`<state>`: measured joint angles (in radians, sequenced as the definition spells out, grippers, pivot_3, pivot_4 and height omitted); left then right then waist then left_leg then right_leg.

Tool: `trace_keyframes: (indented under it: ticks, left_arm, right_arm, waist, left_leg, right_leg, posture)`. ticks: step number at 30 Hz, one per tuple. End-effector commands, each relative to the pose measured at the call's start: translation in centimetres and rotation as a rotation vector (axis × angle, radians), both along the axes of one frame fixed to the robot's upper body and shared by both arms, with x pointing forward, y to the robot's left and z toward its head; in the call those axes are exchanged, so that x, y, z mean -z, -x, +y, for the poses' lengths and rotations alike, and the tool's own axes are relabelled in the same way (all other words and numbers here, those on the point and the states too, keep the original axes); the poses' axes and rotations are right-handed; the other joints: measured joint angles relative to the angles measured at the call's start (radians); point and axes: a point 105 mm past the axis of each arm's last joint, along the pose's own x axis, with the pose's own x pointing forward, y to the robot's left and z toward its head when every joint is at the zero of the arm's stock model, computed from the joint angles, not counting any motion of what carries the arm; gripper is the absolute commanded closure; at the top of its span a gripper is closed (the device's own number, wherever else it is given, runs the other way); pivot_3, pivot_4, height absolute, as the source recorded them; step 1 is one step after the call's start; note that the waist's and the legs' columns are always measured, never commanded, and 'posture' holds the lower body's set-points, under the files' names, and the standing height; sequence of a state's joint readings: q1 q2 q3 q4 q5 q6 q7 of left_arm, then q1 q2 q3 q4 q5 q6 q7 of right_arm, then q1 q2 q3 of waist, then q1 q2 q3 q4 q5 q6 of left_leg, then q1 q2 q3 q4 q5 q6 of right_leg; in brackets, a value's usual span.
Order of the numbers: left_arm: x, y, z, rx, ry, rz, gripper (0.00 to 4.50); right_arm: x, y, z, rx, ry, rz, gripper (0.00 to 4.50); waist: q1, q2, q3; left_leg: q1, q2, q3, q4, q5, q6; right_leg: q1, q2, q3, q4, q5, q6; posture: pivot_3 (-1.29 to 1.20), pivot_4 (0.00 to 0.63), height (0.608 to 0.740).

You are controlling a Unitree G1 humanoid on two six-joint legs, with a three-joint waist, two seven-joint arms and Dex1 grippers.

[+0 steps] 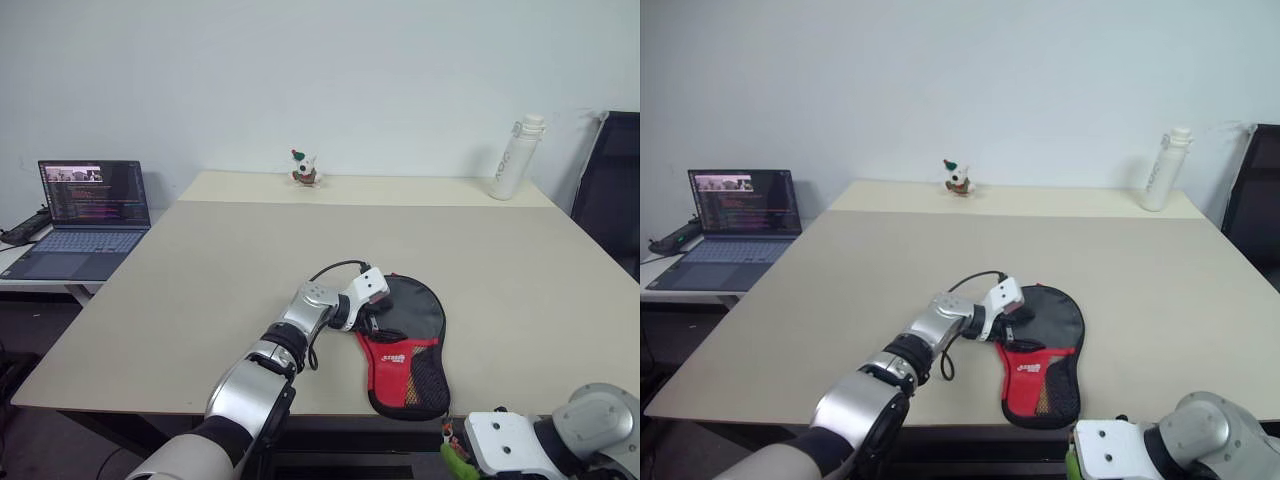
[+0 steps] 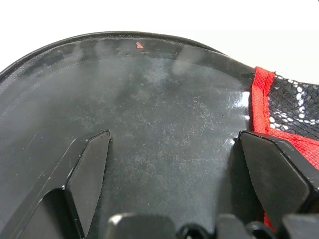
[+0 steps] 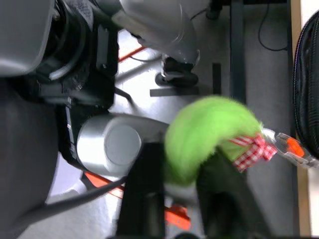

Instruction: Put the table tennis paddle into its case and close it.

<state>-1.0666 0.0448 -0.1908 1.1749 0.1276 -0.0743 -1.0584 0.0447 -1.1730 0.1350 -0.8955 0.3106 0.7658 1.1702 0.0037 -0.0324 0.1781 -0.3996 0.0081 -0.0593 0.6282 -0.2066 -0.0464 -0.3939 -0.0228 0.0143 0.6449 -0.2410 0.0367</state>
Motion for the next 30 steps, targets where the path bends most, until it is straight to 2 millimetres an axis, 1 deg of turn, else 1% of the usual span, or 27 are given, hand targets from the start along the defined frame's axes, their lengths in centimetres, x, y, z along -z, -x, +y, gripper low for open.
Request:
trace_keyframes:
  ticks: [1, 4, 5, 7, 9, 11, 13, 16, 19, 22, 24, 27, 30]
  left_arm:
    - [0.8, 0.5, -0.6, 0.017, -0.021, 0.021, 0.00]
    - [0.6, 0.4, -0.7, -0.002, -0.004, 0.022, 0.00]
    - [0.6, 0.4, -0.8, -0.007, 0.003, 0.024, 0.00]
    - [0.5, 0.4, -1.0, -0.007, 0.015, 0.021, 0.00]
    - [0.1, 0.4, -1.0, -0.002, 0.033, 0.009, 0.00]
    - [-1.1, 0.0, -0.6, -0.006, 0.083, -0.012, 0.00]
    - [-2.5, -0.3, 0.2, -0.011, 0.142, -0.047, 0.00]
    - [-4.7, -0.2, 2.8, -0.013, 0.233, -0.101, 0.00]
    - [-6.4, 0.6, 5.8, -0.041, 0.303, -0.125, 0.00]
    - [-7.4, 1.6, 8.3, -0.107, 0.340, -0.150, 0.00]
    - [-7.9, 2.2, 9.7, -0.159, 0.350, -0.168, 0.00]
    - [-8.5, 2.6, 10.7, -0.231, 0.372, -0.186, 0.00]
    - [-9.1, 2.6, 11.9, -0.318, 0.381, -0.224, 0.00]
  right_arm:
    - [-1.6, -0.6, 1.0, 0.035, -0.073, -0.011, 2.44]
    - [-5.0, -4.0, 1.1, 0.156, -0.179, -0.078, 1.43]
    - [-6.1, -4.9, 1.1, 0.188, -0.211, -0.092, 1.43]
    - [-7.6, -6.6, 0.8, 0.244, -0.252, -0.123, 1.43]
    - [-8.3, -8.2, 0.2, 0.287, -0.266, -0.182, 1.43]
    - [-8.4, -10.3, -0.6, 0.358, -0.304, -0.248, 1.43]
    - [-8.4, -12.3, -1.5, 0.418, -0.350, -0.310, 1.43]
    - [-8.8, -15.1, -2.5, 0.477, -0.443, -0.397, 1.43]
    - [-9.0, -17.2, -3.0, 0.515, -0.515, -0.427, 1.43]
    - [-9.0, -18.5, -3.3, 0.536, -0.594, -0.418, 1.43]
    - [-8.5, -19.3, -3.7, 0.547, -0.604, -0.420, 1.43]
    - [-7.7, -20.1, -4.4, 0.550, -0.579, -0.422, 1.43]
    - [-7.2, -20.6, -5.3, 0.543, -0.546, -0.428, 1.43]
  waist:
    - [0.000, 0.000, 0.000]
    - [-0.004, 0.000, 0.000]
    - [-0.003, 0.000, 0.000]
    - [0.001, 0.000, 0.000]
    - [0.004, 0.000, 0.000]
    - [0.005, 0.000, 0.000]
    - [0.003, 0.000, 0.000]
    - [-0.007, 0.000, 0.001]
    - [-0.028, 0.002, 0.002]
    - [-0.038, 0.004, 0.003]
    - [-0.036, 0.004, 0.003]
    - [-0.031, 0.004, 0.003]
    - [-0.029, 0.004, 0.003]
  left_leg:
    - [0.000, 0.000, 0.000, 0.000, 0.000, 0.000]
    - [0.000, 0.000, 0.000, 0.001, 0.000, 0.000]
    - [0.001, 0.000, 0.000, 0.001, 0.000, 0.000]
    - [0.001, 0.000, 0.000, 0.002, 0.000, 0.000]
    - [0.001, 0.001, -0.001, 0.001, 0.000, 0.000]
    - [0.000, 0.000, -0.001, 0.001, 0.000, 0.001]
    - [-0.002, 0.000, 0.001, 0.000, -0.001, 0.002]
    - [-0.003, 0.001, 0.004, 0.000, -0.001, 0.002]
    - [-0.003, 0.003, 0.006, -0.001, -0.001, 0.002]
    - [-0.003, 0.004, 0.006, -0.001, -0.001, 0.002]
    - [-0.002, 0.004, 0.006, -0.001, -0.001, 0.002]
    - [-0.002, 0.004, 0.006, 0.000, -0.001, 0.002]
    - [-0.002, 0.003, 0.006, 0.001, 0.000, 0.002]
  right_leg:
    - [0.000, 0.000, 0.000, 0.000, 0.000, 0.000]
    - [0.000, 0.000, 0.000, 0.000, 0.001, 0.001]
    - [0.001, 0.000, 0.000, 0.000, 0.001, 0.002]
    - [0.002, 0.000, -0.001, 0.000, 0.001, 0.002]
    - [0.003, -0.001, -0.002, -0.001, 0.001, 0.002]
    - [0.002, -0.001, -0.002, -0.002, 0.001, 0.002]
    - [-0.001, -0.001, 0.000, -0.001, 0.001, 0.002]
    - [-0.005, 0.000, 0.003, 0.001, 0.002, 0.002]
    - [-0.009, 0.002, 0.005, 0.004, 0.002, 0.001]
    - [-0.010, 0.003, 0.006, 0.007, 0.002, 0.001]
    - [-0.010, 0.003, 0.006, 0.008, 0.001, 0.001]
    - [-0.010, 0.003, 0.006, 0.009, 0.001, 0.000]
    - [-0.010, 0.003, 0.006, 0.010, 0.001, 0.000]
  posture:
    - [0.00, 0.150, 0.740]
    - [0.00, 0.150, 0.740]
    - [0.00, 0.150, 0.740]
    - [0.00, 0.150, 0.740]
    - [0.00, 0.150, 0.740]
    - [0.00, 0.150, 0.740]
    - [0.00, 0.150, 0.740]
    - [0.00, 0.150, 0.740]
    - [0.00, 0.150, 0.740]
    - [0.00, 0.150, 0.740]
    - [0.00, 0.150, 0.740]
    - [0.00, 0.150, 0.740]
    - [0.00, 0.150, 0.740]
